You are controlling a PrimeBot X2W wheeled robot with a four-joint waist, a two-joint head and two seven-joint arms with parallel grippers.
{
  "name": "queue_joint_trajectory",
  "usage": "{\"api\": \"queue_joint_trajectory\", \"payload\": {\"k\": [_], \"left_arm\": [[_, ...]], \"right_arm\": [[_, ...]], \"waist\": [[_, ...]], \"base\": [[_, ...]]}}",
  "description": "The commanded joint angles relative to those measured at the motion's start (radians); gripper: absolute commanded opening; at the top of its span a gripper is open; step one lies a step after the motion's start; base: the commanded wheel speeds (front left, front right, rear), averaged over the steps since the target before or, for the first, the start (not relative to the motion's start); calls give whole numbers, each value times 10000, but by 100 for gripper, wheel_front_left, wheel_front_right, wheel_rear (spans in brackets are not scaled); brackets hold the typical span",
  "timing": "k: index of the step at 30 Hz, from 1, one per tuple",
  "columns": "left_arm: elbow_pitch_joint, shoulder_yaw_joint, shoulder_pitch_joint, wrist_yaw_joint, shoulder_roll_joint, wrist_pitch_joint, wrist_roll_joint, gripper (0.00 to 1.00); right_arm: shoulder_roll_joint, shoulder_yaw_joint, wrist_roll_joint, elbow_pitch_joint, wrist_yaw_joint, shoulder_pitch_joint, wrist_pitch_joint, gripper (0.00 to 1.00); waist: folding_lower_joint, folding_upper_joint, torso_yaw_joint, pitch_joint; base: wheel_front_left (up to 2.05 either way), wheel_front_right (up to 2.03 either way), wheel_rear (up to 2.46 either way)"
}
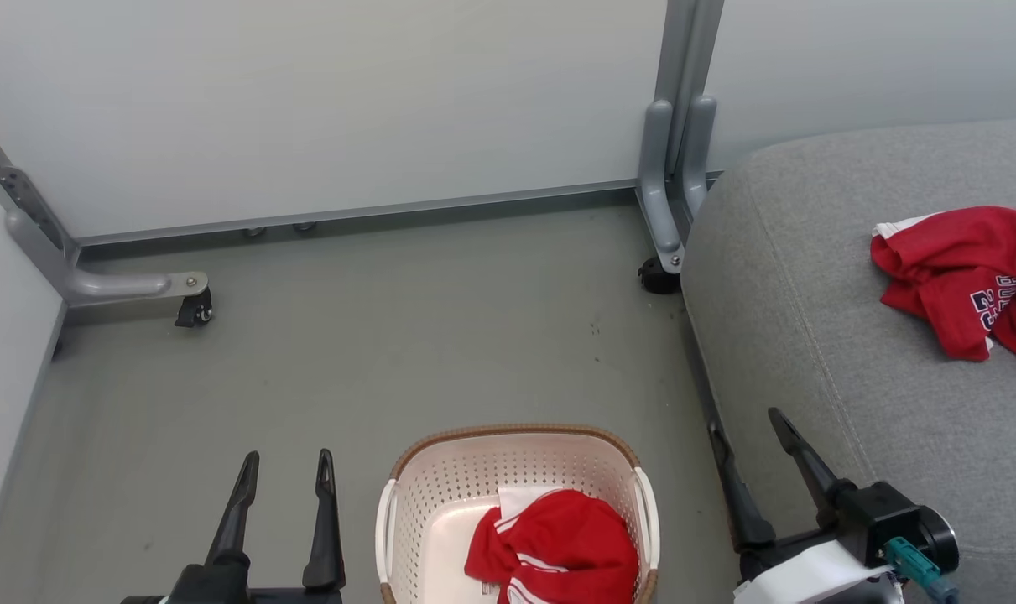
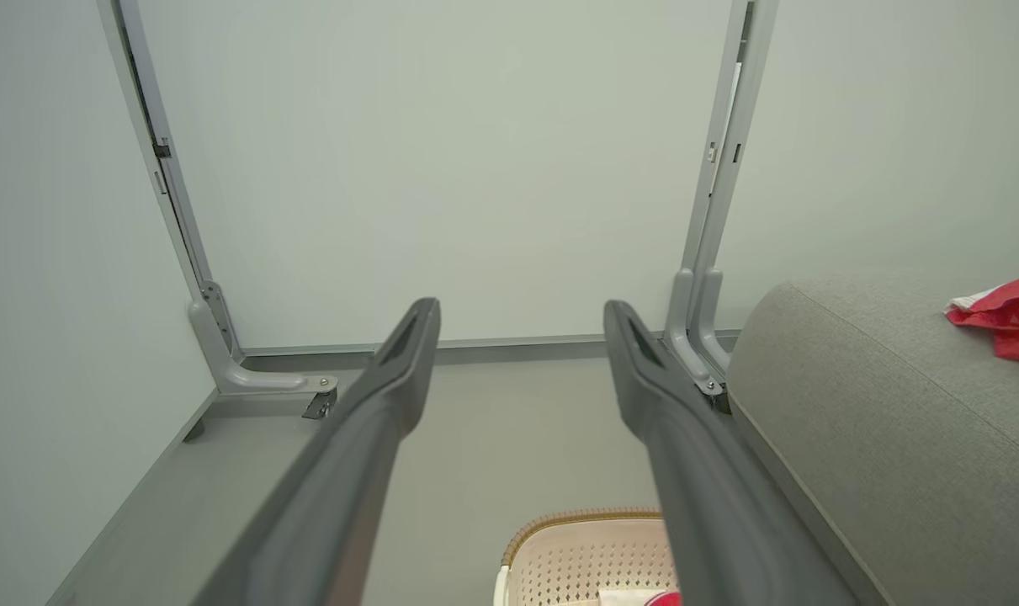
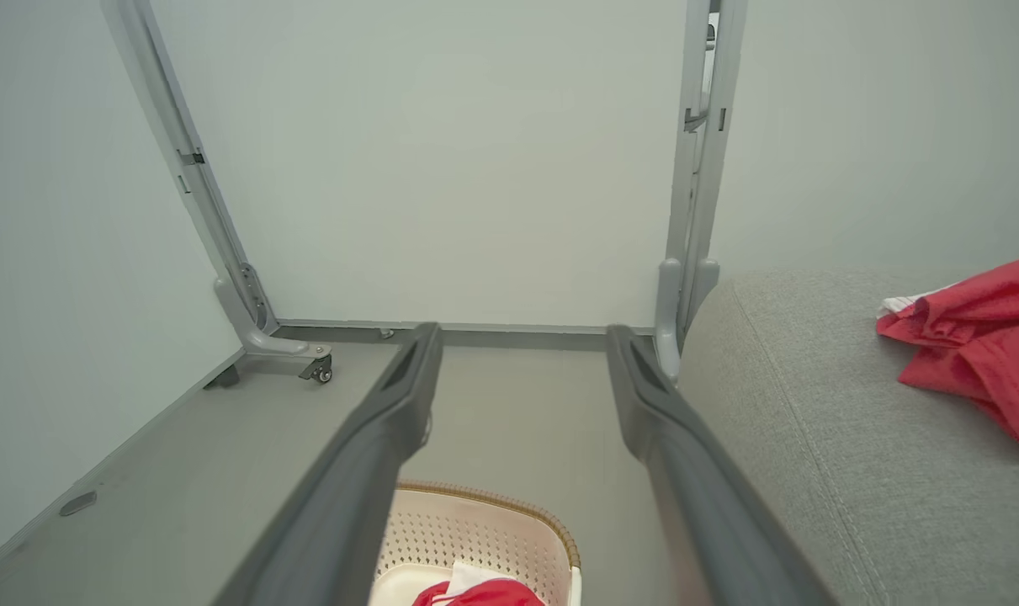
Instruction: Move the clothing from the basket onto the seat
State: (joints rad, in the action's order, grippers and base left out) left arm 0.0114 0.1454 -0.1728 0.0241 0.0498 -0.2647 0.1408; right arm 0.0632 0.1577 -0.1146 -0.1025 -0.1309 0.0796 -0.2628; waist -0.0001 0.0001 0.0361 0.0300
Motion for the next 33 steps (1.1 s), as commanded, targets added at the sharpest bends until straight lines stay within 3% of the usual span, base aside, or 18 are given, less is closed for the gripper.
{"api": "queue_joint_trajectory", "payload": {"k": [1,6,13,20,30,33], "left_arm": [[-41,-6,47,-18,15,6,87,100],[-340,74,626,-261,15,6,-128,100],[-1188,565,2766,-992,21,6,-992,100],[-2253,1399,4950,-1387,295,6,-1469,100],[-4462,3725,7816,-1540,1015,6,-2213,100],[-5333,5119,8774,-1547,1272,4,-2415,100]], "right_arm": [[-29,-75,-67,58,3,-83,-30,100],[-47,-270,37,331,3,-596,-30,100],[-21,-978,272,894,1,-2300,-30,100],[291,-1605,428,1352,1,-3637,-30,100],[386,-2252,413,1884,3,-4800,-30,100],[266,-2375,427,2044,3,-4892,-30,100]], "waist": [[1,-1,7,-215],[1,-1,5,-1169],[1,-1,43,-3917],[1,-1,232,-6134],[1,-1,782,-8494],[1,-1,965,-9015]], "base": [[0,0,0],[0,0,0],[0,0,0],[0,0,0],[0,0,0],[0,0,0]]}}
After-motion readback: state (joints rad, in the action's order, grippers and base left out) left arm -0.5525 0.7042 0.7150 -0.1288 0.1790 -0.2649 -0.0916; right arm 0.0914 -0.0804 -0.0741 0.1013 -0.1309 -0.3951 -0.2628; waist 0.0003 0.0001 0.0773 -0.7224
